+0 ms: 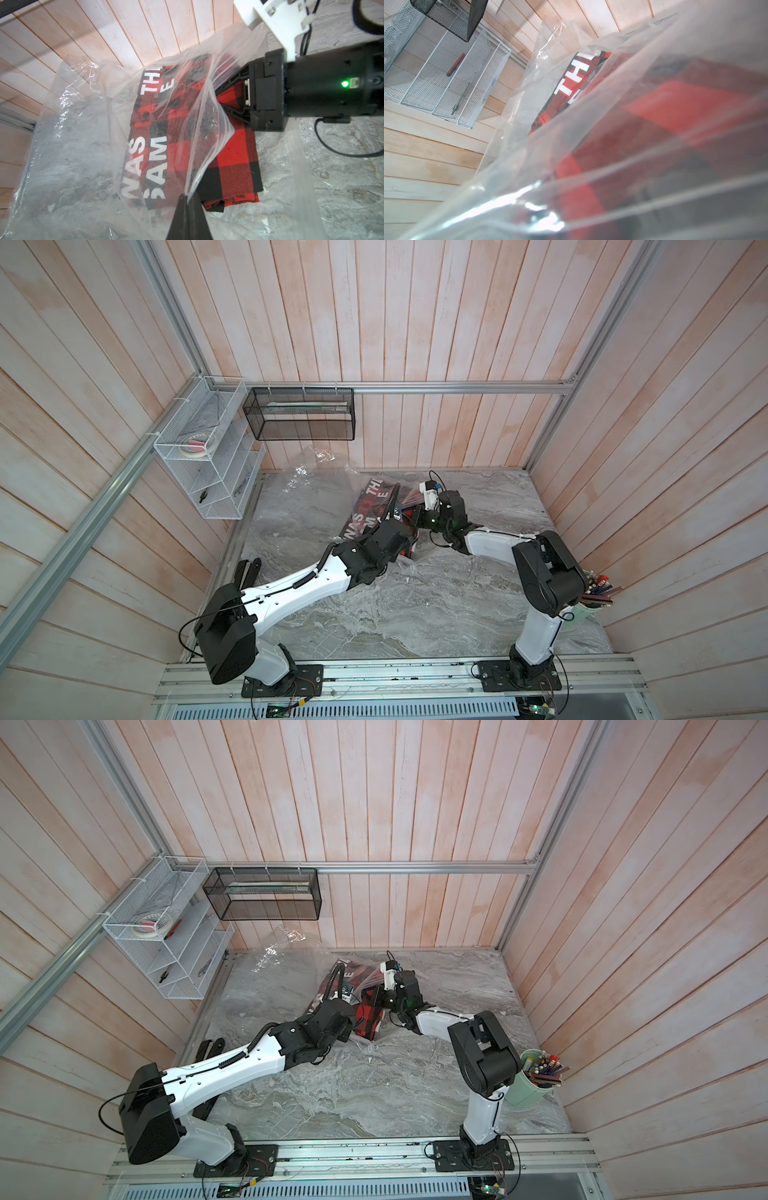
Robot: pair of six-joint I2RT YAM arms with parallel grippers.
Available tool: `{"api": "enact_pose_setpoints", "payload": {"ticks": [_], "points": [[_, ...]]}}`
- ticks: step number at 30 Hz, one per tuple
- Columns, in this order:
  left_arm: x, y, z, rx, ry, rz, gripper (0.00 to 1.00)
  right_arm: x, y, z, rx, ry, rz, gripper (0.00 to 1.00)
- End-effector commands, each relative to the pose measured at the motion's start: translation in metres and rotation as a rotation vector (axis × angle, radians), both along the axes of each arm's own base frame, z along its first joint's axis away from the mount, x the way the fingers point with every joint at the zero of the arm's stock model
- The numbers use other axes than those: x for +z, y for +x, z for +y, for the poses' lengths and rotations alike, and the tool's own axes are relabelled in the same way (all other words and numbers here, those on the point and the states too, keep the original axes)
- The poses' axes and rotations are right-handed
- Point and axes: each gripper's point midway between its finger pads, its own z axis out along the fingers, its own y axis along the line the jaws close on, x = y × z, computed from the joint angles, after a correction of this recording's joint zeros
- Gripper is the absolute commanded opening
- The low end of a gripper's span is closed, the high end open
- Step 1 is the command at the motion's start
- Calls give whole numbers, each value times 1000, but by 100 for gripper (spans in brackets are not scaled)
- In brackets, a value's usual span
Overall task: Take the shirt out of the vacuum bag
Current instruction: Take out the shirt from the vacuum bag.
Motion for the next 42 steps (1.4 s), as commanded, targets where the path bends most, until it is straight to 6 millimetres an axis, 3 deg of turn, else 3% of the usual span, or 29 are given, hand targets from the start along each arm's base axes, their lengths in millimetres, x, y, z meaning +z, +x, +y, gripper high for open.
{"api": "enact_pose_setpoints", "payload": {"ticks": [1, 11, 20, 22, 32, 42], "points": [[6, 2, 8, 38, -34, -12, 0, 17, -14, -1, 22, 29, -28, 0], [3, 5, 13, 56, -35, -9, 0, 31, -47, -28, -10, 5, -63, 0], [1, 7, 26, 79, -45, -1, 0, 45, -70, -76, -136, -29, -97, 0], [0, 7, 27, 80, -46, 2, 0, 57, -74, -90, -180, -29, -119, 0], [-4, 10, 34, 89, -37, 11, 0, 156, -83, -154, -352, -35, -302, 0], [-14, 7, 40, 95, -28, 35, 0, 228, -57, -213, -500, 34, -411, 0]]}}
